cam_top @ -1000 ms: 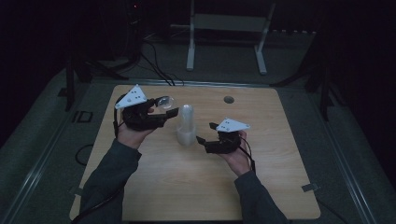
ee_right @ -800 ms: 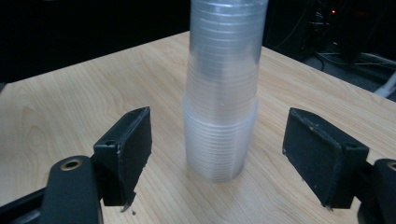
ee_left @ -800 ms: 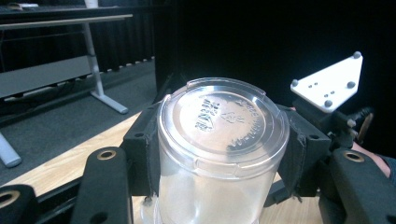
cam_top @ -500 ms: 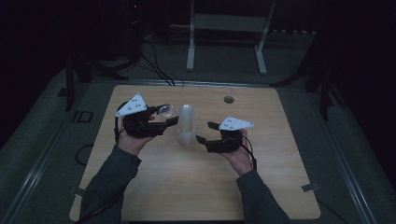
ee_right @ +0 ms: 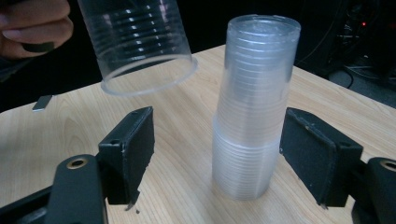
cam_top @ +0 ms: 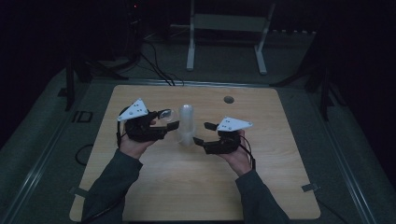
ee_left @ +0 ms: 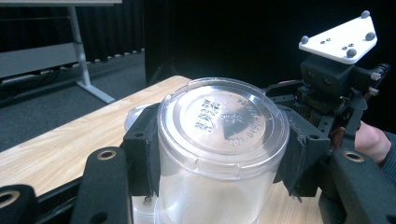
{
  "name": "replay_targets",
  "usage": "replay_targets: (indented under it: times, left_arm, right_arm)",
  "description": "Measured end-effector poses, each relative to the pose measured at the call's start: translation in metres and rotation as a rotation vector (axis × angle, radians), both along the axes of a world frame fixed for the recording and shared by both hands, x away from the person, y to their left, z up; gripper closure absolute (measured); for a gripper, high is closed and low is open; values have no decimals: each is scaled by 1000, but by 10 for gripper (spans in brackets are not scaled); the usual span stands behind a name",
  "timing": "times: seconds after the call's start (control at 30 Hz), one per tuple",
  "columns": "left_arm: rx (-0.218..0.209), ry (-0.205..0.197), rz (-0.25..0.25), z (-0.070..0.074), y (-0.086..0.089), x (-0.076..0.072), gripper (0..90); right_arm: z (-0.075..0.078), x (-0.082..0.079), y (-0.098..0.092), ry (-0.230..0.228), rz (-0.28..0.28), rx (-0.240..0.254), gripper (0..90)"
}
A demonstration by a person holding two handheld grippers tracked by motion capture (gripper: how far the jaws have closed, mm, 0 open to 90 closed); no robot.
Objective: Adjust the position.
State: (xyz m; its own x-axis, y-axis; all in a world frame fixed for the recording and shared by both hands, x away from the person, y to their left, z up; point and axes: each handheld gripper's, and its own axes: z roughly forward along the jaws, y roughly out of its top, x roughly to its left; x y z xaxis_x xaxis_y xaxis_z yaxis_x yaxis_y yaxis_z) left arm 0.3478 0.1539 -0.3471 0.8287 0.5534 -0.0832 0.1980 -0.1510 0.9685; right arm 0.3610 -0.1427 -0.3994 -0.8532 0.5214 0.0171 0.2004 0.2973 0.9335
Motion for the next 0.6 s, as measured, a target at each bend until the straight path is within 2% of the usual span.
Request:
replay_targets:
  times: [0.6]
  left_arm:
    - [-72, 40, -34, -20, 4, 0, 410]
  right_arm:
    - [7, -8, 14, -23, 82, -9, 250]
